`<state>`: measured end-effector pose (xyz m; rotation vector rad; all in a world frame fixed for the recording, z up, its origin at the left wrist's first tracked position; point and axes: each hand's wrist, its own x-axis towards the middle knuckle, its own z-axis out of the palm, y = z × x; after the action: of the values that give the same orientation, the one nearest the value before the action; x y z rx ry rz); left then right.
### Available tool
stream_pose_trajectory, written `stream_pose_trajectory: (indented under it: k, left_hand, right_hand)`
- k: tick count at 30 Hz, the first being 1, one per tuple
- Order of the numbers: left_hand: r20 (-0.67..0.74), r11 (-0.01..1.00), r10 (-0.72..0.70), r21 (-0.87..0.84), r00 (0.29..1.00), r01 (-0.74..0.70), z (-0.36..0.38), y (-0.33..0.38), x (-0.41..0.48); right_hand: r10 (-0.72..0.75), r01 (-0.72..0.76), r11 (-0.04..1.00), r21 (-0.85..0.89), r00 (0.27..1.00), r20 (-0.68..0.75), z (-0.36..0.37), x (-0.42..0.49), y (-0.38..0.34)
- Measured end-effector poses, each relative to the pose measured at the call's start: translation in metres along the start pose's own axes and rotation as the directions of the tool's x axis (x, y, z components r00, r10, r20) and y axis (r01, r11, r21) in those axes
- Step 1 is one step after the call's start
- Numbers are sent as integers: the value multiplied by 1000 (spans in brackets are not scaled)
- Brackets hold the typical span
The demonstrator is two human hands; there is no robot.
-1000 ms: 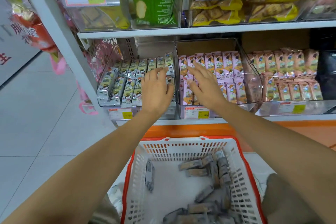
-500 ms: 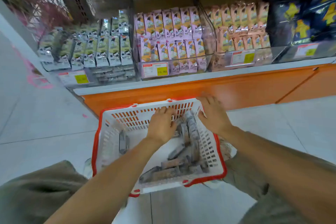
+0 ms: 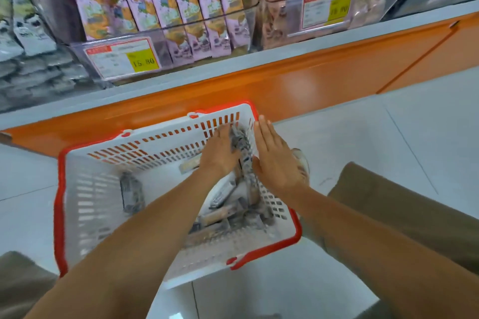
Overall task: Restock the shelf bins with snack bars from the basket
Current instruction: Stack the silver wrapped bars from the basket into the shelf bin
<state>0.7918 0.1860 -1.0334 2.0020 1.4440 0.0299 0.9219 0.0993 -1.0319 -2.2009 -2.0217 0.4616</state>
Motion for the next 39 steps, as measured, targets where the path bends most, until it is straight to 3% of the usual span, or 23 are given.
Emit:
stream_pose_trajectory:
  k: [5, 11, 18, 22, 25, 29, 32, 34, 39]
  left_hand:
    - [-9, 999, 49, -10, 999, -49, 15, -5, 19]
    - [-54, 994, 38, 102, 998, -32, 31, -14, 15]
    - [-143, 995, -62, -83, 988, 51, 23, -29, -5]
    - [-226, 941, -206, -311, 952, 130, 8, -36, -20]
    - [-173, 835, -237, -540, 956, 109, -5, -48, -33]
    - [-127, 722, -206, -689, 970, 63, -39, -52, -56]
    - [-103, 628, -214, -776, 971, 56, -62, -50, -78]
    - [-71, 587, -186, -808, 980, 53, -76, -49, -94]
    - [77, 608, -106, -784, 991, 126, -110, -49, -132]
  right_hand:
    - [-44, 44, 999, -19, 999, -30, 4, 1, 4]
    - [-30, 30, 1000, 5, 998, -50, 4, 0, 3]
    - [-10, 12, 1000, 29, 999, -54, 4, -1, 5]
    - [-6, 8, 999, 34, 999, -54, 2, -2, 6]
    - [-5, 5, 1000, -6, 1000, -15, -1, -2, 7]
    - [-88, 88, 996, -24, 996, 25, -12, -5, -1]
    - [-191, 175, 974, 145, 976, 105, -25, -6, -25]
    - [-205, 177, 950, 259, 975, 84, -36, -6, -45]
    - [-268, 243, 907, 344, 963, 26, -69, -9, -77]
